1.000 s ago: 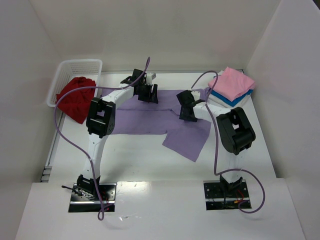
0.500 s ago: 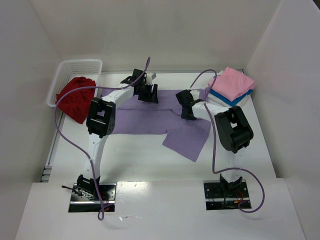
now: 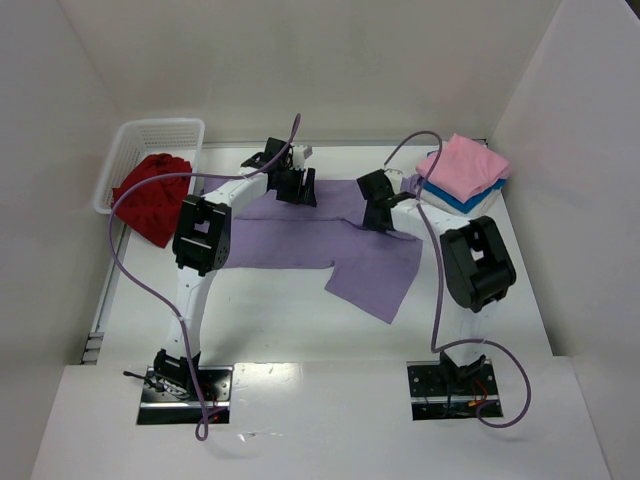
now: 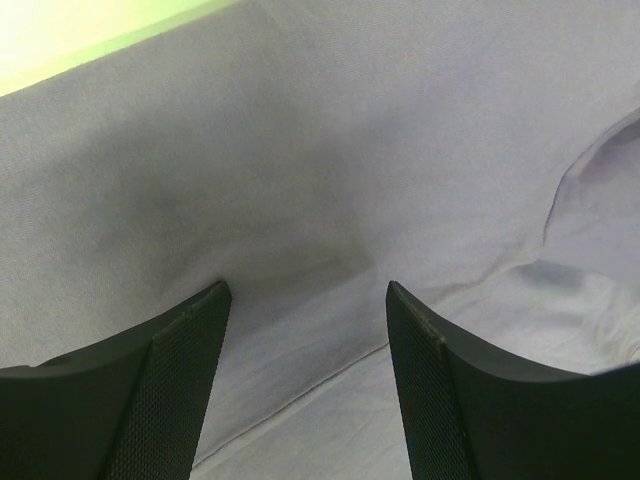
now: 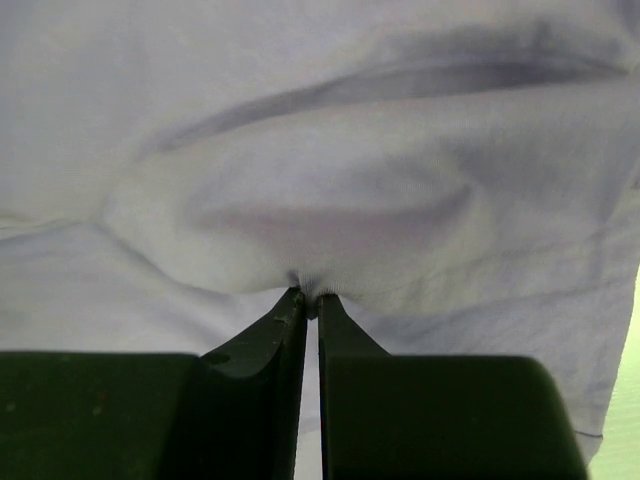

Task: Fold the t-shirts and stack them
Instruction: Fold the flattened tshirt in 1/3 of the way

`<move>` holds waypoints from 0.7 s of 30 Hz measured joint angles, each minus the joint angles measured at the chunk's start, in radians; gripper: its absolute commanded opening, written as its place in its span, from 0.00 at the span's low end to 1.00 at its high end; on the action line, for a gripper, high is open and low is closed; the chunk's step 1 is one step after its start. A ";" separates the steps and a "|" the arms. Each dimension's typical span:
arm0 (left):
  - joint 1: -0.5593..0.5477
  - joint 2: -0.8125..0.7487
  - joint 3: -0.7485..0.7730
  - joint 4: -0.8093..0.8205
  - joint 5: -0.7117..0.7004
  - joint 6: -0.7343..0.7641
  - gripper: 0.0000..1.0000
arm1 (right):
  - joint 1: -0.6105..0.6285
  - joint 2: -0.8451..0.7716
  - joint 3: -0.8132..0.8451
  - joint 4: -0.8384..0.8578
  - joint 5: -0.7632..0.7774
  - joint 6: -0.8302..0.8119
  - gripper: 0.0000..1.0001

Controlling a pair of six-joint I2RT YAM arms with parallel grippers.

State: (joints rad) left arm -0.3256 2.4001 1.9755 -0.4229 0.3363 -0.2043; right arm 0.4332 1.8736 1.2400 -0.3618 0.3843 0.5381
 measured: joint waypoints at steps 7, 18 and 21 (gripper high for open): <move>0.000 0.003 0.005 -0.002 0.003 0.001 0.73 | -0.096 -0.153 -0.001 0.003 -0.178 0.021 0.18; 0.000 0.009 0.015 -0.005 0.011 0.016 0.73 | -0.141 -0.109 -0.013 -0.006 -0.261 0.009 0.54; 0.000 0.010 0.016 -0.005 0.011 0.016 0.73 | -0.141 -0.097 -0.027 -0.023 -0.266 0.003 0.54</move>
State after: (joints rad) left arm -0.3256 2.4096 1.9919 -0.4282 0.3470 -0.1879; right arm 0.2920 1.7771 1.2129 -0.3851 0.1181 0.5411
